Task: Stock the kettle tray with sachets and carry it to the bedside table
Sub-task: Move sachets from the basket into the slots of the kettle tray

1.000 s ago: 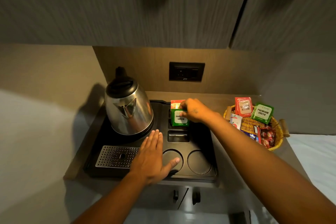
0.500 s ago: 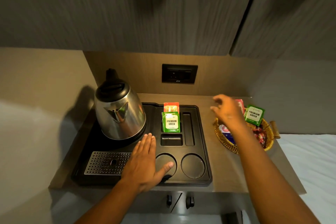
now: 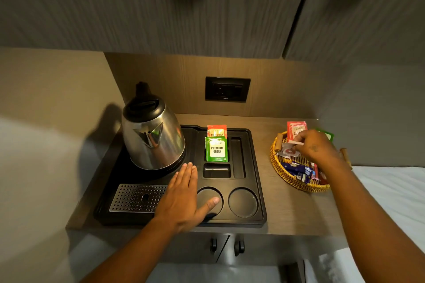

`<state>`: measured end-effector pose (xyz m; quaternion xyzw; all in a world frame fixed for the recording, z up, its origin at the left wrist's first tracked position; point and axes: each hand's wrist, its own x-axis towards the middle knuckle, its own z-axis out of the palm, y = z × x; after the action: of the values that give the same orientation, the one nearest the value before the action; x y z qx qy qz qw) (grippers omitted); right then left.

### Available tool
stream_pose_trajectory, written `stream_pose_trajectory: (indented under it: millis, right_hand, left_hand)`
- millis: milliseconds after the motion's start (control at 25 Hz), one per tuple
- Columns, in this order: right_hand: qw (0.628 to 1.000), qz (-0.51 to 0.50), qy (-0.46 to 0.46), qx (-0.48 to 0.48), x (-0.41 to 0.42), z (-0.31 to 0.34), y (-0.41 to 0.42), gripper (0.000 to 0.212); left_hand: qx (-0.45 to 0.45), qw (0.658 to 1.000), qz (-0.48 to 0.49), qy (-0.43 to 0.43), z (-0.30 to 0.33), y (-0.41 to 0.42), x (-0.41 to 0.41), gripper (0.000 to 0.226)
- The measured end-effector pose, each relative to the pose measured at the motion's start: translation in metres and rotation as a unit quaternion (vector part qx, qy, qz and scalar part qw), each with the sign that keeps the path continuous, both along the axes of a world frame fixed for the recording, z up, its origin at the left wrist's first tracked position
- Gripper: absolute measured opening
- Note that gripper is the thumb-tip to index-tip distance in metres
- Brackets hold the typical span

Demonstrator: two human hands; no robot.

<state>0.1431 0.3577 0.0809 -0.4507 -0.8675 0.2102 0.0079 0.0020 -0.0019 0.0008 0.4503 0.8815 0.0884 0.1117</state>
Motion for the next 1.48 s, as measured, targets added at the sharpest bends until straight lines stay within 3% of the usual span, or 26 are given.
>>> stream_pose_trajectory:
  millis: [120,240,360,440,560,640,720,800,920,1040,1280,1480]
  right_hand:
    - [0.994,0.035,0.089,0.044,0.000,0.026,-0.017,0.023]
    - [0.980,0.127,0.155,-0.009,-0.040,0.030,-0.076,0.025]
    - [0.965,0.245,0.059,-0.068,-0.085,0.000,-0.141,0.012]
    - [0.962,0.262,-0.005,-0.078,-0.099,-0.018,-0.162,0.020]
    - [0.979,0.195,0.038,-0.044,-0.078,-0.018,-0.146,0.035]
    - [0.993,0.077,0.094,0.011,-0.043,-0.013,-0.109,0.034]
    - [0.994,-0.059,0.057,0.065,-0.005,-0.012,-0.067,0.034]
    - [0.987,-0.151,-0.047,0.035,0.014,-0.011,-0.042,0.044]
    - [0.985,-0.084,-0.149,-0.021,0.001,-0.023,-0.031,0.041]
    - [0.980,-0.048,-0.193,-0.022,-0.013,-0.035,-0.026,0.038]
    - [0.986,-0.082,-0.142,0.022,-0.007,-0.040,-0.019,0.021]
    - [0.986,-0.121,-0.112,0.015,0.000,-0.018,-0.016,0.026]
  left_hand:
    - [-0.006,1.000,-0.002,0.005,0.001,0.000,0.001,0.112]
    - [-0.010,1.000,-0.004,0.006,0.002,-0.001,0.001,0.112]
    - [-0.008,1.000,-0.008,0.004,0.002,0.000,0.001,0.112]
    - [-0.005,1.000,-0.004,0.002,0.001,0.000,0.001,0.111]
    - [-0.001,1.000,0.002,-0.003,-0.001,-0.001,0.000,0.111]
    - [0.003,1.000,0.006,-0.006,-0.001,-0.001,0.001,0.111]
    - [0.004,1.000,0.004,-0.002,0.000,-0.001,0.001,0.112]
    - [0.006,1.000,0.002,-0.003,0.002,0.000,0.002,0.113]
    - [0.004,1.000,0.004,-0.006,0.004,0.000,0.001,0.113]
    - [-0.003,1.000,0.005,-0.008,0.003,-0.001,0.002,0.112]
    - [0.002,1.000,0.009,-0.012,0.002,0.001,0.001,0.113]
    - [0.002,1.000,0.012,-0.009,0.000,0.000,0.000,0.112]
